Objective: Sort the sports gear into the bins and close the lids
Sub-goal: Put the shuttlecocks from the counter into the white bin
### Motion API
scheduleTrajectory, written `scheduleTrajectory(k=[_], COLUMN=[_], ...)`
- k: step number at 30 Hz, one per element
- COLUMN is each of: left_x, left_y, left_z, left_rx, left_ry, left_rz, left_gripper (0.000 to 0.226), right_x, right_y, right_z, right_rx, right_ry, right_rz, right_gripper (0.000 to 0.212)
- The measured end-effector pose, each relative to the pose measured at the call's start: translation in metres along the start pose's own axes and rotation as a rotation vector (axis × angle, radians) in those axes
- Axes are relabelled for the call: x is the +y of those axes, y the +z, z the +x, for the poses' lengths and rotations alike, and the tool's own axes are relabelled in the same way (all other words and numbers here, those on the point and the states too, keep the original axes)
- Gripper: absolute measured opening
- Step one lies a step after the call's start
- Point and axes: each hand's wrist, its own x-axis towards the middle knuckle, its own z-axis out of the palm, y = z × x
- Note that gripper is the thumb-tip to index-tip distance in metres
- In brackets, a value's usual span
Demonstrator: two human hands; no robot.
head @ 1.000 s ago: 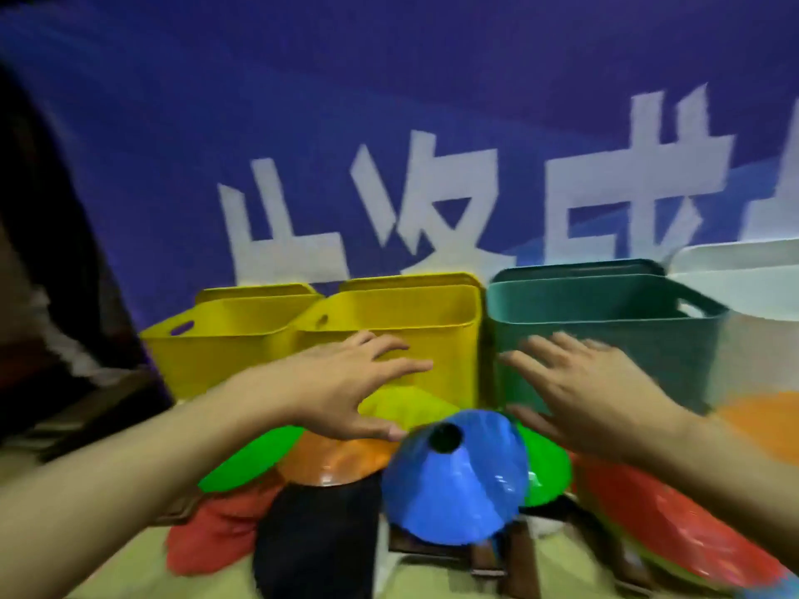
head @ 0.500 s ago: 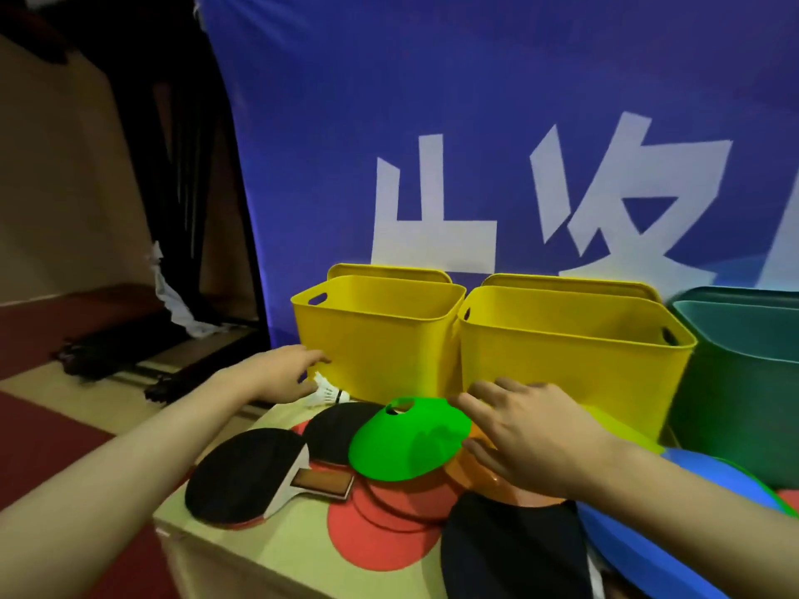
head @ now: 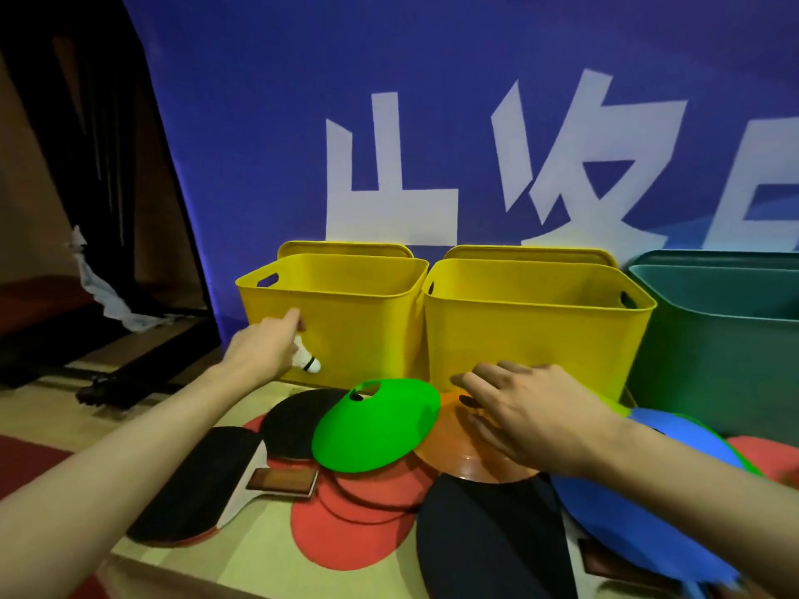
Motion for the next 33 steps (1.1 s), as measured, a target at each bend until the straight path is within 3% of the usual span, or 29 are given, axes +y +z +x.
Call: scheduleTrajectory(k=[3,5,10,12,14,17,22,24,26,29,31,33], left_x=[0.037,0.068,0.151,0.183,0.212,0.266,0.356,0.387,0.418,0.451,0.466,0.473], left_y=[-0.051,-0.077,-0.117,-0.129,-0.137,-0.143,-0.143,-0.143,-0.143,-0.139,-0.136,-0.132], left_z=[-0.028,-0.051,-0.094,-0.103,-0.107,-0.106,-0.094,-0.092,-0.091,-0.090,-0.089,-0.088], left_rx=[0.309,0.451,0.552,0.562,0.585,0.597,0.435,0.364,0.319,0.278,0.250,0.227], left_ry=[0.350,0.550,0.890,1.008,1.095,1.183,1.213,1.199,1.174,1.159,1.154,1.147], left_rz=[0.257,0.254,0.072,0.080,0.076,-0.031,-0.090,-0.044,-0.016,-0.013,0.016,0.056], left_gripper=[0.040,0.038,0.027,0.020,0.010,0.016,0.064,0.068,0.070,0.064,0.059,0.057], right_x=[0.010,0.016,0.033,0.040,0.048,0.075,0.147,0.180,0.221,0.296,0.348,0.387], right_y=[-0.002,-0.004,-0.018,-0.029,-0.040,-0.052,-0.056,-0.056,-0.057,-0.066,-0.069,-0.064], right_z=[-0.006,-0.008,-0.022,-0.035,-0.053,-0.100,-0.207,-0.247,-0.281,-0.307,-0.314,-0.324], right_rx=[0.052,0.138,0.275,0.308,0.316,0.268,0.072,0.067,0.184,0.316,0.269,0.118], right_ry=[0.029,0.095,0.291,0.317,0.345,0.429,0.622,0.729,0.823,0.917,1.016,1.136], right_rz=[-0.004,0.025,0.311,0.407,0.409,0.364,0.195,0.175,0.179,0.059,-0.054,-0.101], right_gripper=[0.051,0.062,0.094,0.081,0.045,0.035,0.046,0.060,0.077,0.082,0.080,0.089])
